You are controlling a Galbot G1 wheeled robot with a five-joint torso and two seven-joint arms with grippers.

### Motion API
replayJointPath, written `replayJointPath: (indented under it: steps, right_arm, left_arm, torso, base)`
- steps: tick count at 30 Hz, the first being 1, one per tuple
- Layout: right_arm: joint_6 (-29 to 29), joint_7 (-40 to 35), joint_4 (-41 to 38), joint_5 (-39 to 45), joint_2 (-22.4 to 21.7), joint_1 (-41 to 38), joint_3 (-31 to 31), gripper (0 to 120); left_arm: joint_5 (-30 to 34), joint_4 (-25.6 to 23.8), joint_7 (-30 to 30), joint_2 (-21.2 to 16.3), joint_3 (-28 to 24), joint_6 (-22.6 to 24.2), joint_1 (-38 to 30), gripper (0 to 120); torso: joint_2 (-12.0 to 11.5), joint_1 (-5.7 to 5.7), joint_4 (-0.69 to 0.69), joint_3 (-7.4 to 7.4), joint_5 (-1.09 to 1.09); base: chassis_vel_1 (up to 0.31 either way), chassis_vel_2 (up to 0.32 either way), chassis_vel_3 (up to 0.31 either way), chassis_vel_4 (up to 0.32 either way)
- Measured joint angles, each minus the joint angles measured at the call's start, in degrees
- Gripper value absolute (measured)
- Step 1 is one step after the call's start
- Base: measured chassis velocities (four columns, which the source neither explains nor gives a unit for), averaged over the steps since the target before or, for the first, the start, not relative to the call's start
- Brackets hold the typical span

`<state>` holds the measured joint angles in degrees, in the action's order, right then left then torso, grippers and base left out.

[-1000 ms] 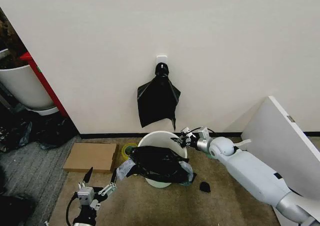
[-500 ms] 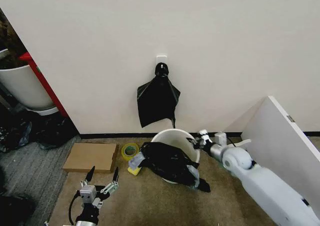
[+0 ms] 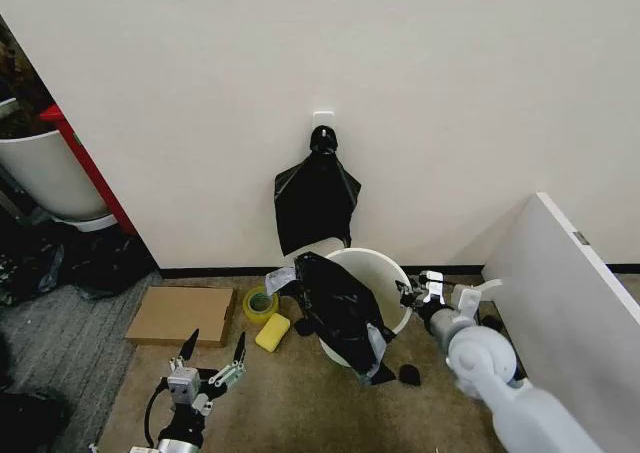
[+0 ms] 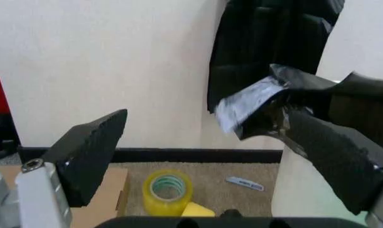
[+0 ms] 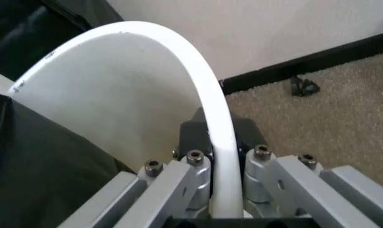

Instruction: Place the garbage bag over the trash bin.

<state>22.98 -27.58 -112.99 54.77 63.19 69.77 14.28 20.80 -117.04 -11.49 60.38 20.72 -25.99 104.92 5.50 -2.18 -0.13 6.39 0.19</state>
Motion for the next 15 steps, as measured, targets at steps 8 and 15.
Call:
replayJointPath:
  steps: [8, 15]
  right_arm:
    - [-4.01, -7.63, -1.12, -5.82, 5.45, 3.26, -2.89, 2]
    - [-7.34, -11.09, 0.99, -9.18, 8.87, 4.85, -4.13, 2]
  left_arm:
    - [0.06, -0.76, -0.04, -0.34, 0.44, 0.03, 0.79, 100]
    - [0.31, -0.45, -0.22, -0.22, 0.69, -0.26, 0.82, 100]
  torso:
    - [0.0, 0.0, 0.0, 0.0, 0.02]
    - [0.0, 0.0, -0.01, 0.0, 0.01]
  base:
    - [0.0, 0.0, 0.0, 0.0]
    - [0.0, 0.0, 0.0, 0.0]
